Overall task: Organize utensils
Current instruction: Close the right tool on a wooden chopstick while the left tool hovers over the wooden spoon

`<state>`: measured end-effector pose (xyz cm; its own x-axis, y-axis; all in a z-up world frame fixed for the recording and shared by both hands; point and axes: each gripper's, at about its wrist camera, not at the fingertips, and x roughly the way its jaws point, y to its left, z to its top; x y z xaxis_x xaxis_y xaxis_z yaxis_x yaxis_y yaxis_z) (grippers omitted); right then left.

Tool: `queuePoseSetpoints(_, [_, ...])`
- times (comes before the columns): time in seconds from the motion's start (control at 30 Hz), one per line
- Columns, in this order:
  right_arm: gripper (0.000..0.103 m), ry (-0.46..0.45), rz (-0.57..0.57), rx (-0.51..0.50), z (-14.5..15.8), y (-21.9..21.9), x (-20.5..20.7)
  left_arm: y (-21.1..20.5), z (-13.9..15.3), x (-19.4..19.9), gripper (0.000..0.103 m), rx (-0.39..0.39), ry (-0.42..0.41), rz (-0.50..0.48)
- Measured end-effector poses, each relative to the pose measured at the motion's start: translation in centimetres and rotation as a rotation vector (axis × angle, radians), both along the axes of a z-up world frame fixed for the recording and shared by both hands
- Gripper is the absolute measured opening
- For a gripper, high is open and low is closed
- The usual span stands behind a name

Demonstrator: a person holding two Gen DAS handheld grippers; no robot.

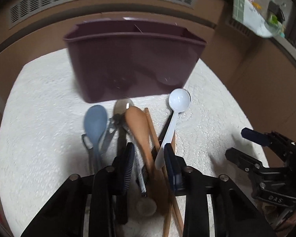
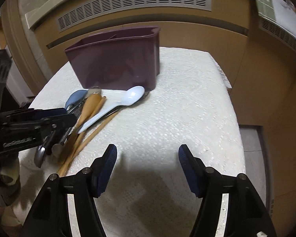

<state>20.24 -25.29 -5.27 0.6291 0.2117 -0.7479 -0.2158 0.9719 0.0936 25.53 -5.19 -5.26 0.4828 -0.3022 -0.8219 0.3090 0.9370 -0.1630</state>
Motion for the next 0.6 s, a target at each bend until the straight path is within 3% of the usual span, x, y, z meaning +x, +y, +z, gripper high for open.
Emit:
queuePoseSetpoints(0.3, [0.063, 0.028, 0.008, 0.027, -1.7, -0.1, 0.9, -0.9, 0.0, 3.2, 0.029, 0.213, -0.029, 0.06])
queuePoseSetpoints(0.6, [0.063, 0.017, 0.046, -0.015, -1.4, 2.0, 1.1, 2.2, -0.2, -0.7, 0.03, 0.131, -0.032, 0.084])
